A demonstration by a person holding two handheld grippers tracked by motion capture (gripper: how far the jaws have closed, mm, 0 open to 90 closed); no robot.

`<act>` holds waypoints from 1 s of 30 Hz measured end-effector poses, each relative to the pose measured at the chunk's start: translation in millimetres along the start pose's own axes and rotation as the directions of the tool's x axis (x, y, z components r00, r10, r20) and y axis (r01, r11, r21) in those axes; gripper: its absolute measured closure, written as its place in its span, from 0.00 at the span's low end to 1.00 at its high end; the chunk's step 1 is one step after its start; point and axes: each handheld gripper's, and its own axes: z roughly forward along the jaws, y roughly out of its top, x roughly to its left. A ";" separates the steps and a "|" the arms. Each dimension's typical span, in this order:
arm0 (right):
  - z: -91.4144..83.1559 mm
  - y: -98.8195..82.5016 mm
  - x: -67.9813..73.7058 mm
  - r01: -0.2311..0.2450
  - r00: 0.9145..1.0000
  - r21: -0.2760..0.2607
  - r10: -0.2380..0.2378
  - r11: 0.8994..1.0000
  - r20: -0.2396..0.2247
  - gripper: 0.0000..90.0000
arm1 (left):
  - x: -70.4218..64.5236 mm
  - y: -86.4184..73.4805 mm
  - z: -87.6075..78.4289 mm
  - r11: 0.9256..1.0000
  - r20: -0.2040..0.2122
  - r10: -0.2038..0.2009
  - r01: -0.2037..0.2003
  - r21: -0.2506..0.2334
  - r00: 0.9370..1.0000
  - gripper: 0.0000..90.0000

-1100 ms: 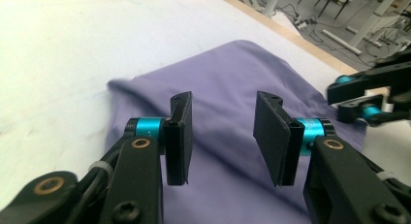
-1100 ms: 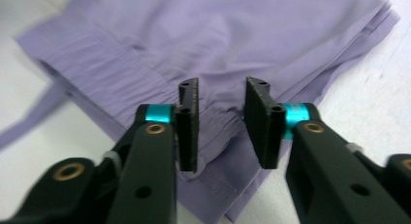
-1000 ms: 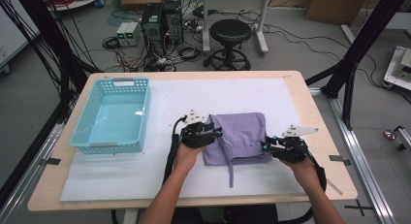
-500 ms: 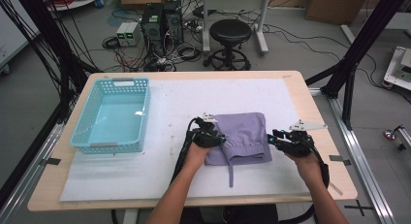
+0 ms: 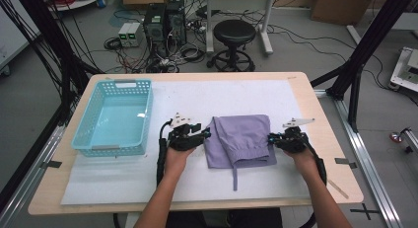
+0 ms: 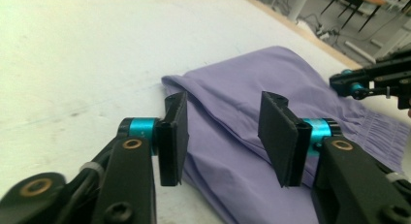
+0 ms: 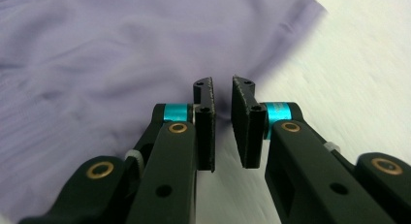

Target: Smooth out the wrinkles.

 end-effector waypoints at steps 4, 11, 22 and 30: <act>-21.1 -13.0 -1.7 -0.014 0.999 -0.054 0.011 0.998 -0.042 0.89 | 6.0 0.9 -13.9 0.999 -0.015 -0.001 0.001 -0.038 1.000 0.56; -24.1 -22.4 13.2 0.036 0.992 -0.043 -0.041 0.998 -0.122 0.83 | 10.8 1.1 -28.3 0.998 -0.029 -0.004 0.002 -0.057 1.000 0.55; -58.3 -22.1 16.4 0.100 0.995 -0.099 -0.100 0.990 0.006 0.77 | 18.5 3.2 -52.0 0.988 -0.026 -0.030 0.026 -0.150 0.999 0.41; -92.7 -28.6 12.9 0.063 0.996 -0.228 -0.045 0.972 0.083 0.36 | 23.0 7.2 -71.4 0.984 -0.038 -0.003 -0.004 -0.179 0.999 0.23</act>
